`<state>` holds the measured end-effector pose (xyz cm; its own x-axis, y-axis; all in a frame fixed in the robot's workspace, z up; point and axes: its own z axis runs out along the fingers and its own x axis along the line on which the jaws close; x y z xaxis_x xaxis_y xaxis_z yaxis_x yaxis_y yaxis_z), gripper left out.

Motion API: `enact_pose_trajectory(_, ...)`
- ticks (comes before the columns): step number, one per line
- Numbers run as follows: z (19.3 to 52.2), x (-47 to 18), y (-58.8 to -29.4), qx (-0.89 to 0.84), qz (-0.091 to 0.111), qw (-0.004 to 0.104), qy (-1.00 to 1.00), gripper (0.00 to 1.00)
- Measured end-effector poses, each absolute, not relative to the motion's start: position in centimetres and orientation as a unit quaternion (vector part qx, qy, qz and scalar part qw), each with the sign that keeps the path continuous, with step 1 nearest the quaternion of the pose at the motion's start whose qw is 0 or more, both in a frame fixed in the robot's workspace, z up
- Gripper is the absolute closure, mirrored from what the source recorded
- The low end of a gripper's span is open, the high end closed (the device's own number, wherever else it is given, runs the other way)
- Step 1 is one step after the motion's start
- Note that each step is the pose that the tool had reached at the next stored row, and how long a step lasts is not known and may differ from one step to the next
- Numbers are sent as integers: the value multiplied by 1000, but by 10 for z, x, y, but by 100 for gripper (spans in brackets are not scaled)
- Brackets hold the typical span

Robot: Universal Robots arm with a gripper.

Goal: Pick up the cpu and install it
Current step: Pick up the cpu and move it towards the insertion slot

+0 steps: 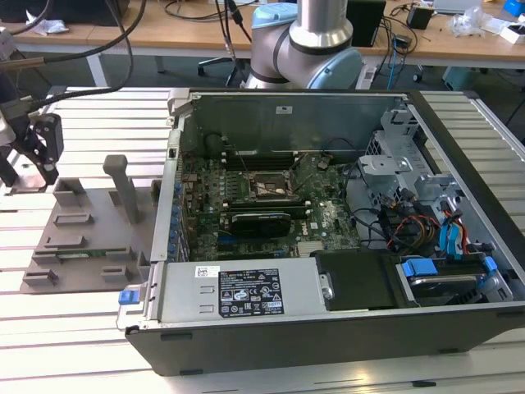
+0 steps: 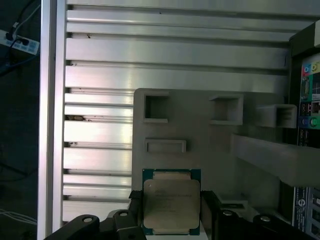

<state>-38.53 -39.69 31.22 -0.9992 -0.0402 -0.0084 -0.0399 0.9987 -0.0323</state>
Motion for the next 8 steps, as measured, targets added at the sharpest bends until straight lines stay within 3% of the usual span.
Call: enact_pose_trajectory(8,324,-385,-397,-20,-16,5,1000,45)
